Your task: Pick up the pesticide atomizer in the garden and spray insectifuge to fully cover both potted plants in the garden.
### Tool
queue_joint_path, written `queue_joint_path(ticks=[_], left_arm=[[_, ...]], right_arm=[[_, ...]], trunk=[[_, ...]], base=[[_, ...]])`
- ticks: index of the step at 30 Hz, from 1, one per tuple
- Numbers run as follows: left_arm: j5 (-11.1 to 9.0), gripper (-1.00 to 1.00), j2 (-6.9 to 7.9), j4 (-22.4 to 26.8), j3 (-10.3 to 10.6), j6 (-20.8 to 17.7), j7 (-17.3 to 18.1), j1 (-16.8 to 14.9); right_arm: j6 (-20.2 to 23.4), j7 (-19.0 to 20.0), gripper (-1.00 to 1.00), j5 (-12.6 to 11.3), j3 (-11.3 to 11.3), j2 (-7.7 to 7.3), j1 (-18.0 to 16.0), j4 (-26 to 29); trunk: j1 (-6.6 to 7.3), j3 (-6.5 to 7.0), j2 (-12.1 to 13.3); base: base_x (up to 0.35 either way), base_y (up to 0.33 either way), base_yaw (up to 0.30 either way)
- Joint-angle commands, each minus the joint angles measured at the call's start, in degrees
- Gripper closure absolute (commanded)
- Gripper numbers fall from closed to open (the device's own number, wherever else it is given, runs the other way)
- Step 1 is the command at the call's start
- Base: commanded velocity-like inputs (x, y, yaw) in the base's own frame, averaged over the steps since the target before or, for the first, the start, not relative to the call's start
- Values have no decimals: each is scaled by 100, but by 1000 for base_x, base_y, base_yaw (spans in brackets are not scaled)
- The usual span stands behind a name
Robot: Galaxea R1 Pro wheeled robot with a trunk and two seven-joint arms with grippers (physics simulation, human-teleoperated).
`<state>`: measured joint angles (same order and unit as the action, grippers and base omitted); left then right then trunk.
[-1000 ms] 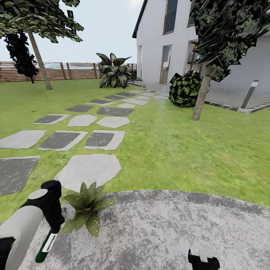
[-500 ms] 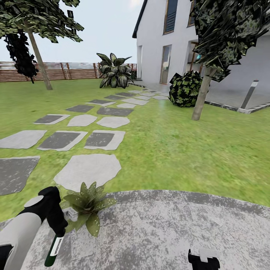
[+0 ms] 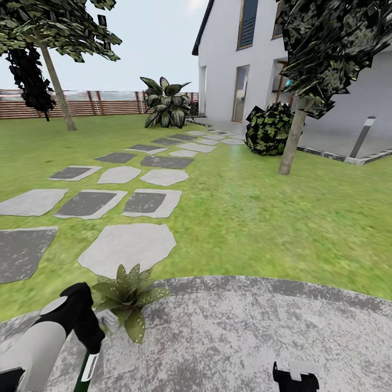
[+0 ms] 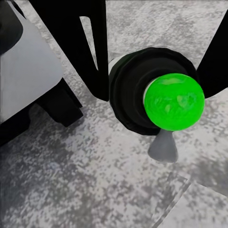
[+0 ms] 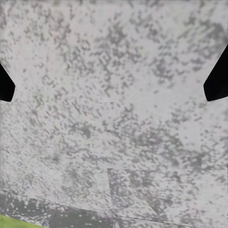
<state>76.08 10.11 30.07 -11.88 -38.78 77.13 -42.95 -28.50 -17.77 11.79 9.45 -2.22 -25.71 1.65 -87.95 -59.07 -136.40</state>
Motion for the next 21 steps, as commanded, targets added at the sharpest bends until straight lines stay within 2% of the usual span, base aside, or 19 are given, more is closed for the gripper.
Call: queue_joint_path(ticks=[1,4,16,21], left_arm=[[54,100,-8,22,-92,-62,46,-3],[55,100,-5,62,-114,-75,46,-6],[78,100,-9,78,-104,-90,48,-74],[84,100,6,85,-104,-96,48,-93]], right_arm=[[-16,-18,-100,59,46,3,-4,-5],[-16,-20,-100,53,48,10,-4,0],[-16,-24,-100,39,49,3,-4,10],[-16,-24,-100,41,48,3,-4,3]], trunk=[[1,-5,-2],[1,-12,-2],[-262,-331,-483],[-262,-376,-483]], base=[[0,0,0],[0,0,0],[0,0,0],[0,0,0]])
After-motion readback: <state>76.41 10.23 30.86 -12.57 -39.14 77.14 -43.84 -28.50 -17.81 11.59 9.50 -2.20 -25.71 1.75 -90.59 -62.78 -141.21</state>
